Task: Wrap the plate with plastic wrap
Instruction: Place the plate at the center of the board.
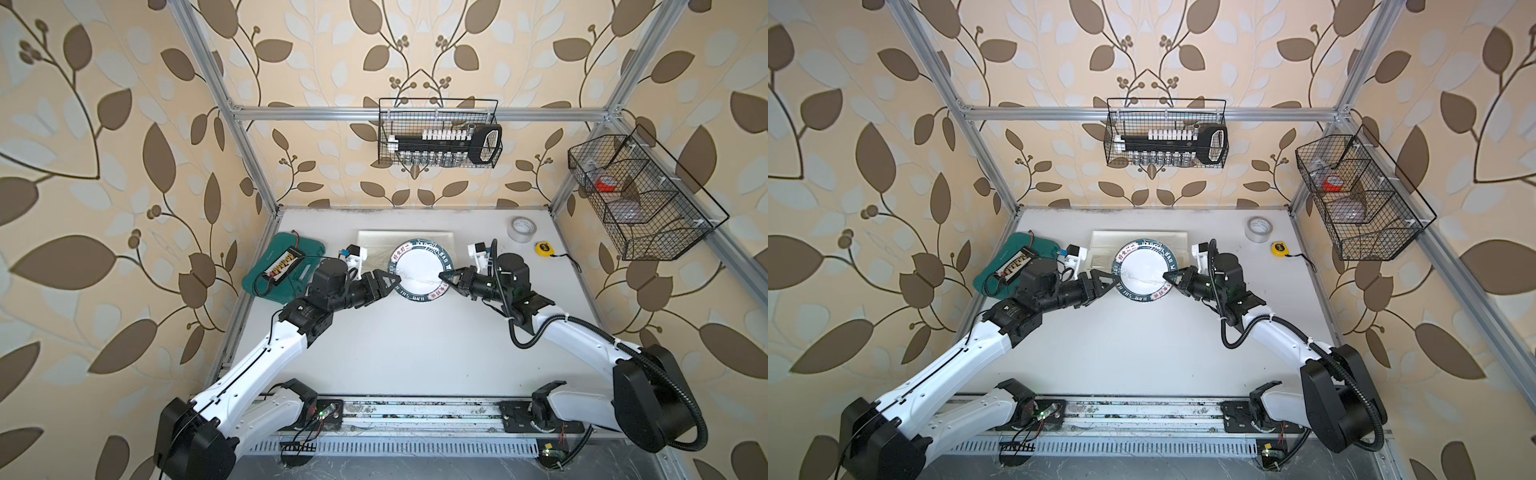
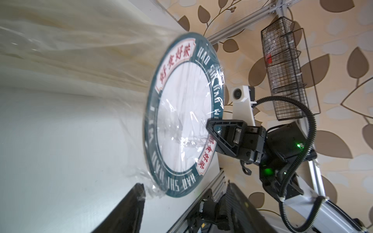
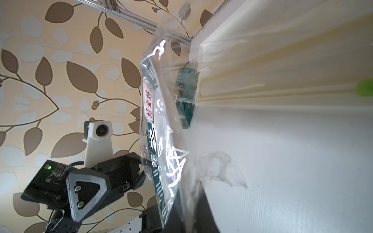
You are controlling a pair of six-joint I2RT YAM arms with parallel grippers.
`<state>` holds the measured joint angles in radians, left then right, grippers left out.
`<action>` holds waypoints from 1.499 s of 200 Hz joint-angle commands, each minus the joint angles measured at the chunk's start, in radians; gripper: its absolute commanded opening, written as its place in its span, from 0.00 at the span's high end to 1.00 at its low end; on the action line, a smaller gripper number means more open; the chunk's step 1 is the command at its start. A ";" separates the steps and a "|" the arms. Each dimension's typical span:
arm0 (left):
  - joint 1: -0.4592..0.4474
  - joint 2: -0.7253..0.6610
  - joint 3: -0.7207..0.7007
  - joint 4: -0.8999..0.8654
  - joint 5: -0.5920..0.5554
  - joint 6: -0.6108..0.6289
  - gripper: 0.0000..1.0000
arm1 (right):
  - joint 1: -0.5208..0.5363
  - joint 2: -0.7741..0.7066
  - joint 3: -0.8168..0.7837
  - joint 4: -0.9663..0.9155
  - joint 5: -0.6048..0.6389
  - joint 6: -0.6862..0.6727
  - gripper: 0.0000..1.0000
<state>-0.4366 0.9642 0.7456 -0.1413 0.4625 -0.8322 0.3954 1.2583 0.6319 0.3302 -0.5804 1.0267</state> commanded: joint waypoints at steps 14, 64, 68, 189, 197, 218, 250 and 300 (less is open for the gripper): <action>0.091 -0.083 0.050 -0.414 -0.134 0.099 0.22 | 0.064 -0.072 -0.143 0.055 0.059 -0.004 1.00; 0.110 -0.114 0.131 -0.481 -0.219 0.184 0.22 | 0.203 -0.149 -0.357 0.120 0.202 0.064 1.00; 0.110 -0.106 0.134 -0.472 -0.213 0.185 0.22 | 0.212 -0.144 -0.371 0.127 0.211 0.073 1.00; 0.031 0.287 0.402 -0.314 -0.112 0.458 0.28 | 0.280 0.069 -0.399 0.058 0.298 0.234 1.00; 0.012 0.320 0.428 -0.317 -0.129 0.488 0.28 | 0.280 0.065 -0.391 0.025 0.304 0.238 1.00; -0.027 0.397 0.477 -0.285 -0.151 0.571 0.29 | 0.280 0.037 -0.367 -0.071 0.323 0.234 0.94; -0.067 0.532 0.578 -0.262 -0.150 0.712 0.29 | 0.278 -0.023 -0.308 -0.229 0.353 0.185 0.70; -0.083 0.788 0.873 -0.381 -0.119 0.930 0.34 | 0.203 -0.127 -0.175 -0.565 0.356 0.029 0.40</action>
<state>-0.5102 1.6657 1.4769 -0.4679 0.3321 -0.0719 0.6415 1.1790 0.3672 0.0010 -0.2584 1.1648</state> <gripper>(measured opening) 0.679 0.572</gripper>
